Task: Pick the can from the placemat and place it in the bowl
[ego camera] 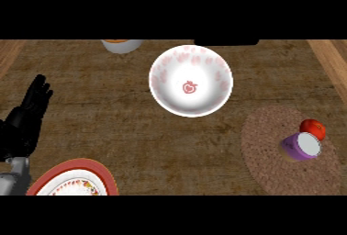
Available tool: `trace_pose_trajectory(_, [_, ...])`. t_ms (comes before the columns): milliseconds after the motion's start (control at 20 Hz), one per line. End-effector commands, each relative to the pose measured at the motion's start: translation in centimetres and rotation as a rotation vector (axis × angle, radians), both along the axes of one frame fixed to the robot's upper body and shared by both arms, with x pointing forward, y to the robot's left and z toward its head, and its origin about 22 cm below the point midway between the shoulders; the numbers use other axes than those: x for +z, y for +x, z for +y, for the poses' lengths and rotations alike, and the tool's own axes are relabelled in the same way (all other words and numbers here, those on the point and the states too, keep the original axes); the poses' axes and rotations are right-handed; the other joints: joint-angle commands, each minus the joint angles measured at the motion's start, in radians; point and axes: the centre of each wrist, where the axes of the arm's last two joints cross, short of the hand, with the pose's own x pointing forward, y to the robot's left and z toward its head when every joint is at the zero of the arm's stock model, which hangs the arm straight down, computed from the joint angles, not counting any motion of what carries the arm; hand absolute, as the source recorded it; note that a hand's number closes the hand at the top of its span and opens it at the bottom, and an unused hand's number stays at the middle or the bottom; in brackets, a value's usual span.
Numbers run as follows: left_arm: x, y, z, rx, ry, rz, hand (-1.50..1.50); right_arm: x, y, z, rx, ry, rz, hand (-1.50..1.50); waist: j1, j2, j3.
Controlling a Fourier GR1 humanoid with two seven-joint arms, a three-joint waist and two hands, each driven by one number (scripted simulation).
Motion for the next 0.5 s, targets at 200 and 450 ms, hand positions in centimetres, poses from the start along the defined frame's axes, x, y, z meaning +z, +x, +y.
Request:
trace_pose_trajectory(200, [-2.3,0.9,-1.5,-0.016,0.028,-0.007,0.0,7.1,2.6,1.0,0.009,-0.079,0.036,-1.5,0.016,0.005,-0.001])
trace_pose_trajectory(450, [-0.7,1.1,-2.4,-0.053,0.001,-0.004,0.0,9.0,5.4,3.0,0.044,-0.255,0.238,-1.5,0.045,0.01,-0.001])
